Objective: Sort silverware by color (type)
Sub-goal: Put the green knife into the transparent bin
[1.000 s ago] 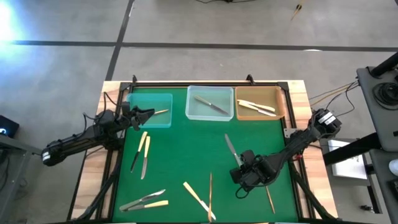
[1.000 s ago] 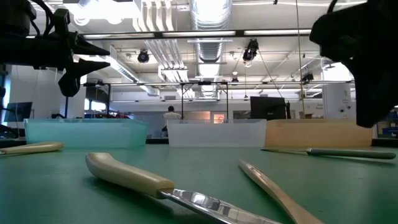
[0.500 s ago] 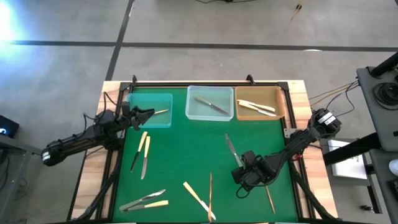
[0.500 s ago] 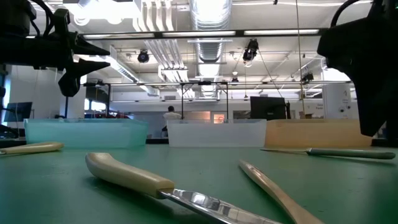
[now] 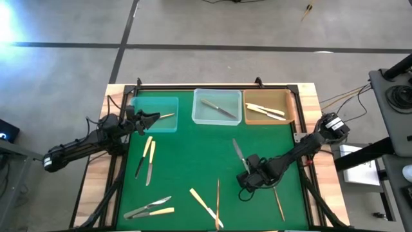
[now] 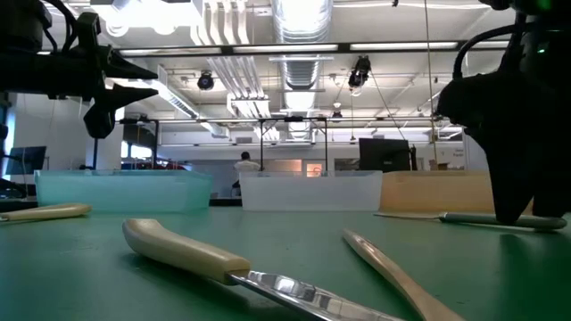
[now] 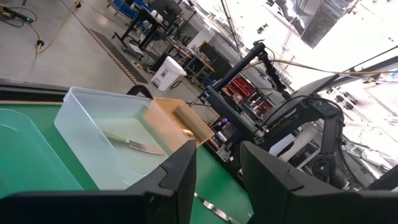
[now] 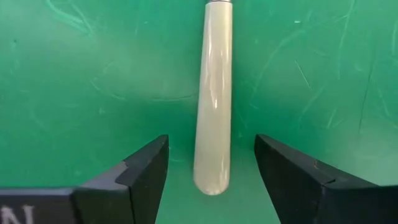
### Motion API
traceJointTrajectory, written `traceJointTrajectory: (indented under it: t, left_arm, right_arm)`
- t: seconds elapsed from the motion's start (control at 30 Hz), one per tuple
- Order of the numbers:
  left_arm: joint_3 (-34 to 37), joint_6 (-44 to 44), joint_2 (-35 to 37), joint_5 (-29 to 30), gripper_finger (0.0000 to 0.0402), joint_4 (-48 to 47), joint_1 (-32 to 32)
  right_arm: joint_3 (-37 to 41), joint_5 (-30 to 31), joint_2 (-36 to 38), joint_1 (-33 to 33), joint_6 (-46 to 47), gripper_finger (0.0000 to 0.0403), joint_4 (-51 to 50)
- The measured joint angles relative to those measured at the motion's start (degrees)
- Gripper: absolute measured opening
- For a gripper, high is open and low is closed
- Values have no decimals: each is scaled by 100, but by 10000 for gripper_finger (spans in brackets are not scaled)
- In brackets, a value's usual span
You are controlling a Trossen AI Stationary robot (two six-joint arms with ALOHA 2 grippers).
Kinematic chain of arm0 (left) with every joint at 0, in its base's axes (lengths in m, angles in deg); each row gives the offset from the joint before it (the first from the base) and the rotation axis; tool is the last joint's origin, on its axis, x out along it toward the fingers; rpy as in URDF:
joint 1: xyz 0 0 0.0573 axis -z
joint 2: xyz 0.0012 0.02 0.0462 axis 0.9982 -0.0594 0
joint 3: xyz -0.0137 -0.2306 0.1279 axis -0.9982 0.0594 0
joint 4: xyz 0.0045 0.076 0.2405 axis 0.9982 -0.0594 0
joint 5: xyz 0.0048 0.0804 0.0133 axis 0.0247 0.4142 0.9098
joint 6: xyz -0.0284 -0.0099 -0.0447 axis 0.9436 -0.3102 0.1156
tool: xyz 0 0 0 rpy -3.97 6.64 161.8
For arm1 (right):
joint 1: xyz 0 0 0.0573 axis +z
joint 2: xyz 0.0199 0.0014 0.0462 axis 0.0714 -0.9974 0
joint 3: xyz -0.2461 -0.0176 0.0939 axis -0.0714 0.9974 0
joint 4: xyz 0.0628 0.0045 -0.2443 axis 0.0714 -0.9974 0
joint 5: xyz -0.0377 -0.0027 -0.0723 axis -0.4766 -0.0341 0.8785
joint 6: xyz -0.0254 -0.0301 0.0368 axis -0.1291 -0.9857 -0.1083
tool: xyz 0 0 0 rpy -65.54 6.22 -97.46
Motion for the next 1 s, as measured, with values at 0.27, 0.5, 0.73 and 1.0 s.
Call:
traceJointTrajectory:
  t: [0.27,0.5,0.73,1.0]
  left_arm:
    - [0,0,-8,0,109,-1,2]
    - [0,0,-8,0,109,-2,2]
    - [0,0,-10,0,109,-4,2]
    - [0,0,-19,0,109,-2,1]
  right_arm:
    - [-33,-93,-17,28,136,182,10]
    - [-31,-277,-48,59,181,81,188]
    - [27,-384,-54,74,215,15,694]
    - [37,-153,-55,83,368,14,666]
